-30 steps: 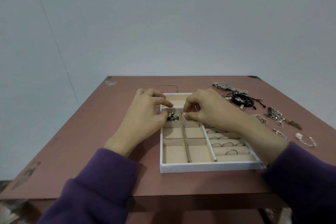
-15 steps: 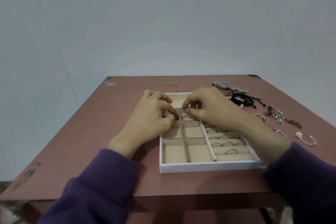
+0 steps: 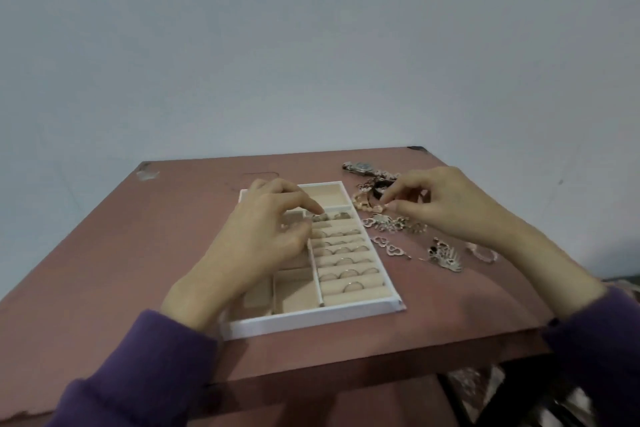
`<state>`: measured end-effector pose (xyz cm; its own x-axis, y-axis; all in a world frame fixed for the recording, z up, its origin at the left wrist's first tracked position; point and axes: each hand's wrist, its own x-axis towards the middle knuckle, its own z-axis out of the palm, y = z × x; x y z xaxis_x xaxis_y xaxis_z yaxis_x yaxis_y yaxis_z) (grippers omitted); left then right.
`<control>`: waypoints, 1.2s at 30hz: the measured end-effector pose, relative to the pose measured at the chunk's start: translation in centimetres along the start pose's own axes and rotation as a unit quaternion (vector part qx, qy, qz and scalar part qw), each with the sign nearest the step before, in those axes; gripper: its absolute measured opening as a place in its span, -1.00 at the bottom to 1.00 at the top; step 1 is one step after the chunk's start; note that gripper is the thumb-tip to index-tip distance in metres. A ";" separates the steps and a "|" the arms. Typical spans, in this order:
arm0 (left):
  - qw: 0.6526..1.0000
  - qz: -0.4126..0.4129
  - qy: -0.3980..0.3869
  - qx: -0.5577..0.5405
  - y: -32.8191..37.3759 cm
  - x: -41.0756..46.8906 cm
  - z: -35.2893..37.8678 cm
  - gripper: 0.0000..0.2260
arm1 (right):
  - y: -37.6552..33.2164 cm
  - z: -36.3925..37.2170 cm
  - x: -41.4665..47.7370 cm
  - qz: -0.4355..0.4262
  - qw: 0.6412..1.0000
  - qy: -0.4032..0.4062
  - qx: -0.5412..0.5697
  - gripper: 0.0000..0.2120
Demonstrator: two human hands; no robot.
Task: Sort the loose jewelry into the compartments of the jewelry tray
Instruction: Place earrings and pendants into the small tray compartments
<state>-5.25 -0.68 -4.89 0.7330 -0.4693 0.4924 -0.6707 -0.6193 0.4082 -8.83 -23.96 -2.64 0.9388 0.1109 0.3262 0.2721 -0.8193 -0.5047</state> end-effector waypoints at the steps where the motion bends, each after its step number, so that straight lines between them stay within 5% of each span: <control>1: 1.000 0.013 -0.010 -0.007 1.1 0.3 0.5 -0.82 | 0.9 -0.9 -0.5 0.019 1.000 -0.009 -0.013 -0.93; 9: 0.996 0.068 -0.033 -0.044 7.2 2.9 6.4 -0.79 | 6.6 -4.2 -3.8 0.134 0.988 -0.072 -0.033 -0.94; 18: 0.995 0.069 -0.066 -0.032 8.8 3.5 8.4 -0.77 | 7.1 -5.0 -5.3 0.125 0.987 -0.089 -0.044 -0.68; 24: 0.995 0.063 -0.069 -0.018 8.9 3.5 8.3 -0.78 | 6.5 -4.2 -5.0 0.110 0.983 -0.109 -0.101 -0.80; 30: 0.993 0.055 -0.102 -0.004 8.9 3.5 8.3 -0.80 | 6.1 -3.4 -4.3 0.092 0.994 0.043 0.038 -0.92; 36: 0.987 0.053 -0.152 0.007 8.8 3.6 8.7 -0.80 | 6.3 -0.7 -3.8 0.125 0.942 0.194 0.244 -0.92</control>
<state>-7.53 -13.32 -6.17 0.6603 -0.6977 0.2777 -0.7454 -0.5639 0.3556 -10.80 -29.96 -6.49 0.8644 -0.3432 0.3675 0.2054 -0.4262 -0.8810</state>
